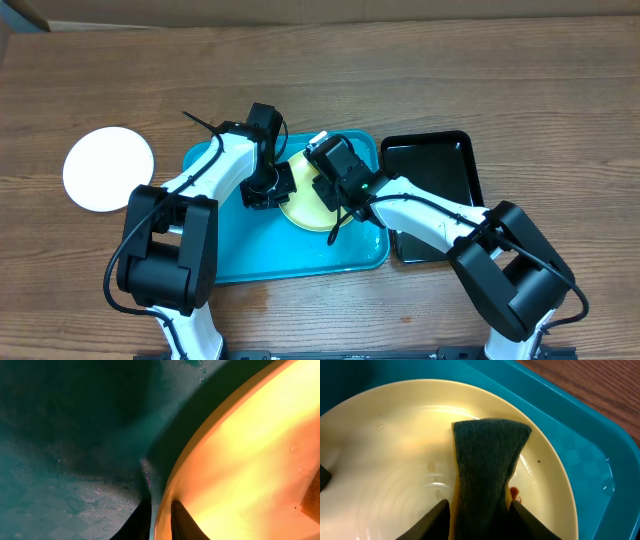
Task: Clean dirty plates on tray and stack at the side
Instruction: 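Scrub the yellow plate surface with the sponge in the right gripper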
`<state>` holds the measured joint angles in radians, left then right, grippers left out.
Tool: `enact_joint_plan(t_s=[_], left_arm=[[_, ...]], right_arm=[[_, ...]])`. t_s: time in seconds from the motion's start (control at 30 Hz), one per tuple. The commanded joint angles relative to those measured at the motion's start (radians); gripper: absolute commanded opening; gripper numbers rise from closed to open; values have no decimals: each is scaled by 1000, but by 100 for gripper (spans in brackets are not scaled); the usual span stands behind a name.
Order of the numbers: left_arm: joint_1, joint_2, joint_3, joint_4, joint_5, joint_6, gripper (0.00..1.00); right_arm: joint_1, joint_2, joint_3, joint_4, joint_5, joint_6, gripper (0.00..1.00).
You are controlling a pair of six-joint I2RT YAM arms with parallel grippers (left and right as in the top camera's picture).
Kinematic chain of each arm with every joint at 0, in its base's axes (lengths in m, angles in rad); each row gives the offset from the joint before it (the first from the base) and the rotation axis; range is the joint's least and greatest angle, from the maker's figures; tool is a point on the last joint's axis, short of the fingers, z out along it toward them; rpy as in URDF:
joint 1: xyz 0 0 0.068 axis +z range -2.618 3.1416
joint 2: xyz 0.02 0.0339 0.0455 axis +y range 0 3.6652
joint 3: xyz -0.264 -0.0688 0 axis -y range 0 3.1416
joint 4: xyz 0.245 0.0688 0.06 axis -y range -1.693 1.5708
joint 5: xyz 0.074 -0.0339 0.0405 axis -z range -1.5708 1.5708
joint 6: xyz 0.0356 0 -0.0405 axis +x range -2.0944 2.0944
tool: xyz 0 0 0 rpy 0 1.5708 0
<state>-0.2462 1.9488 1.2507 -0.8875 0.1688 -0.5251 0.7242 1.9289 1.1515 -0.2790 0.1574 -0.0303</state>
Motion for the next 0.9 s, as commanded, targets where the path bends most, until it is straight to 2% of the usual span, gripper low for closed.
enact_joint_plan(t_s=[0.0,0.1,0.13,0.2,0.5,0.73,0.87], left_arm=[[8,33,-20,-2,-38,-13,17],[8,33,-20,-2,-39,-13,17],[8,33,-20,-2,-39,-13,18],[8,33,-20,-2,-39,-7,18],[8,33,-20,-2,-42,-6,19],[8,33,-20,-1,-42,-6,18],[8,33,-20,3,-42,-6,16]], right_arm=[[-2,31,-2,0,-2,-5,38],[-2,31,-2,2,-1,-5,34],[-2,30,5,-1,-1,-4,27],[-2,17,24,-15,-2,-4,4],[-1,-124,95,-53,-2,-4,4],[-1,-128,85,-206,-92,2,4],[-2,-127,39,-222,-92,3,4]])
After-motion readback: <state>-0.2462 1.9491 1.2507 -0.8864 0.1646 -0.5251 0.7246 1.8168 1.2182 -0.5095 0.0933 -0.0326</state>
